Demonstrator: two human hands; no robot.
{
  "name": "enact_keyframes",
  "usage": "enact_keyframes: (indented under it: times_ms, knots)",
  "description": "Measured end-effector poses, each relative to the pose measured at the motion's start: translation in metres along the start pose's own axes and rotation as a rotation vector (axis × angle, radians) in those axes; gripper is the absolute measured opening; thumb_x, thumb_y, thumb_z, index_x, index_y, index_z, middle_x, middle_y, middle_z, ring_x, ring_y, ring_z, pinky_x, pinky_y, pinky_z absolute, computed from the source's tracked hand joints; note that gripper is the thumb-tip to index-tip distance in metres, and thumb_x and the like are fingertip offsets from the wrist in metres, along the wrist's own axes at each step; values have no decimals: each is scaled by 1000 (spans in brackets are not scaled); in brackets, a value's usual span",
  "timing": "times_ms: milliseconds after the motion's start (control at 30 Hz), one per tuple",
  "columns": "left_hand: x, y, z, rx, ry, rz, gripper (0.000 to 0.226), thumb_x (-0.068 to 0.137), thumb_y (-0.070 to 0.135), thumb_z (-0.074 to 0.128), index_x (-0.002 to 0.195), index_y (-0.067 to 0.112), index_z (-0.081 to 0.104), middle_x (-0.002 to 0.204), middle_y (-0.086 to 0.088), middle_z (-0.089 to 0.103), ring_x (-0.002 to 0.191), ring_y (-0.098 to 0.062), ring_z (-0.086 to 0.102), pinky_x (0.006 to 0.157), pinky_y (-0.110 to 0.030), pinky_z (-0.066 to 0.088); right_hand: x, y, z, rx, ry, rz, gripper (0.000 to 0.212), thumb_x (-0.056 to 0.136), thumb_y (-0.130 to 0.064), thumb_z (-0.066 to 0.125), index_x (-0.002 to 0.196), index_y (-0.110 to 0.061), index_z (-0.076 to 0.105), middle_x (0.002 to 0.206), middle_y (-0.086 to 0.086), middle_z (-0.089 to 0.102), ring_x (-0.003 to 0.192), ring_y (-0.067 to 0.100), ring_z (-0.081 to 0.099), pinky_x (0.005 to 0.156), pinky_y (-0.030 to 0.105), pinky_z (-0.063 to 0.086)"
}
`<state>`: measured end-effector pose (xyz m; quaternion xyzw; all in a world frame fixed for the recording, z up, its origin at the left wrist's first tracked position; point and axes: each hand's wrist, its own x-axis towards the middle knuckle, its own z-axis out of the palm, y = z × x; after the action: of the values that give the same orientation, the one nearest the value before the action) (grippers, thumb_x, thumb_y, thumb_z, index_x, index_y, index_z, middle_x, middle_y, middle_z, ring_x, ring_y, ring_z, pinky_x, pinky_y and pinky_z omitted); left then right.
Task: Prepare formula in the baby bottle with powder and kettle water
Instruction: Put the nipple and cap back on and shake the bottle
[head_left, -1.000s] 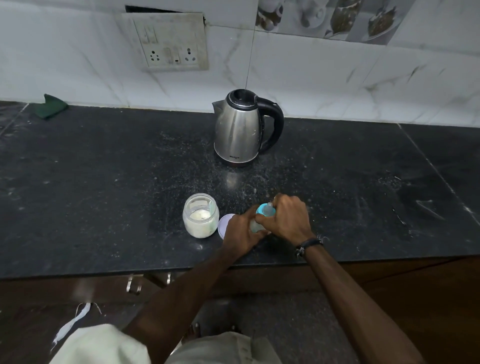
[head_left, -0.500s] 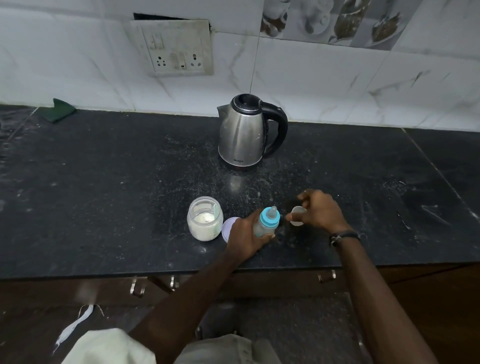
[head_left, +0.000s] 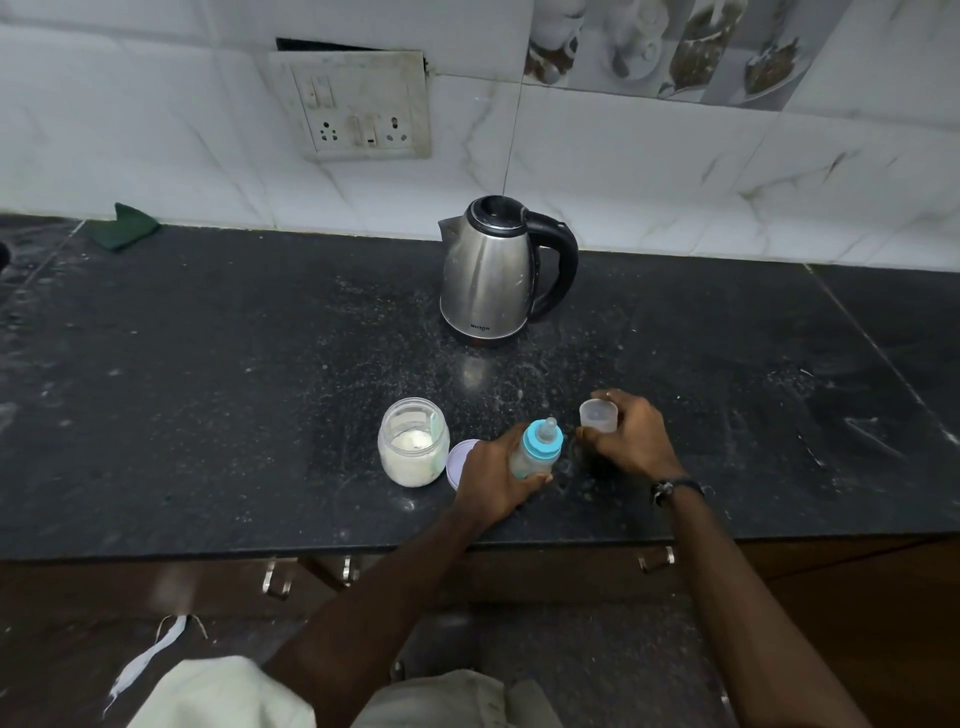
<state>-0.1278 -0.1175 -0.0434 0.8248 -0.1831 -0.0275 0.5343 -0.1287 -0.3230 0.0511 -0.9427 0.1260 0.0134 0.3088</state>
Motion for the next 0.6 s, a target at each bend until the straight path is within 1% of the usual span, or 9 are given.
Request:
enact_keyframes:
  times_ms: [100, 167, 233, 267, 367, 433, 500, 533, 600]
  knots:
    - [-1, 0, 0, 2, 3, 16, 70, 74, 39, 81, 137, 24, 55, 121, 8, 71, 106, -7, 67, 93, -35, 54, 0, -13, -15, -44, -28, -79, 76, 71, -30, 85, 140, -23, 53, 128, 9, 61, 120, 26, 58, 99, 36, 49]
    - [-1, 0, 0, 1, 5, 13, 71, 74, 39, 82, 138, 23, 54, 121, 7, 71, 106, -7, 67, 93, -35, 54, -4, -26, -28, -23, -43, -107, 86, 73, -30, 85, 146, -20, 42, 124, 5, 60, 112, 21, 59, 91, 32, 50]
    - [-1, 1, 0, -2, 7, 9, 71, 74, 39, 83, 138, 24, 54, 122, 7, 70, 108, -7, 67, 94, -33, 54, -9, -39, -41, 46, -13, -136, 78, 71, -29, 87, 136, -17, 46, 107, -3, 62, 92, 10, 62, 72, 19, 48]
    - [-1, 1, 0, -2, 7, 8, 71, 74, 38, 83, 138, 24, 54, 123, 7, 70, 108, -7, 66, 94, -32, 54, -11, -46, -47, 68, 9, -164, 70, 70, -29, 88, 128, -17, 51, 102, -6, 63, 87, 6, 62, 67, 15, 47]
    - [-1, 2, -1, 8, 9, 2, 72, 73, 39, 83, 137, 24, 55, 122, 7, 70, 107, -7, 67, 94, -32, 54, -19, -62, -59, 61, -18, -277, 53, 66, -25, 90, 112, -19, 64, 99, -9, 69, 83, 2, 64, 66, 10, 48]
    - [0, 2, 0, 13, 10, -8, 71, 72, 43, 82, 135, 24, 56, 119, 6, 72, 105, -8, 68, 92, -34, 54, -23, -69, -58, -11, -72, -369, 52, 66, -23, 90, 113, -21, 68, 103, -8, 71, 85, 2, 65, 75, 19, 51]
    - [0, 1, 0, 18, 2, -20, 67, 72, 47, 79, 131, 24, 58, 114, 6, 73, 100, -9, 69, 88, -37, 55, -24, -75, -54, -131, -116, -452, 55, 65, -23, 89, 117, -23, 69, 111, -4, 72, 96, 10, 66, 85, 32, 54]
    - [0, 1, 0, 21, 0, -22, 66, 72, 49, 78, 129, 23, 59, 111, 6, 73, 97, -9, 69, 86, -38, 56, -23, -76, -50, -197, -142, -474, 57, 65, -23, 89, 118, -24, 69, 114, -3, 71, 100, 14, 66, 88, 36, 54]
    - [0, 0, 0, 18, 1, -24, 65, 71, 52, 76, 127, 23, 60, 107, 5, 74, 94, -10, 70, 83, -39, 56, -22, -78, -44, -272, -193, -472, 60, 64, -22, 88, 121, -26, 68, 117, -2, 71, 105, 17, 65, 89, 36, 53]
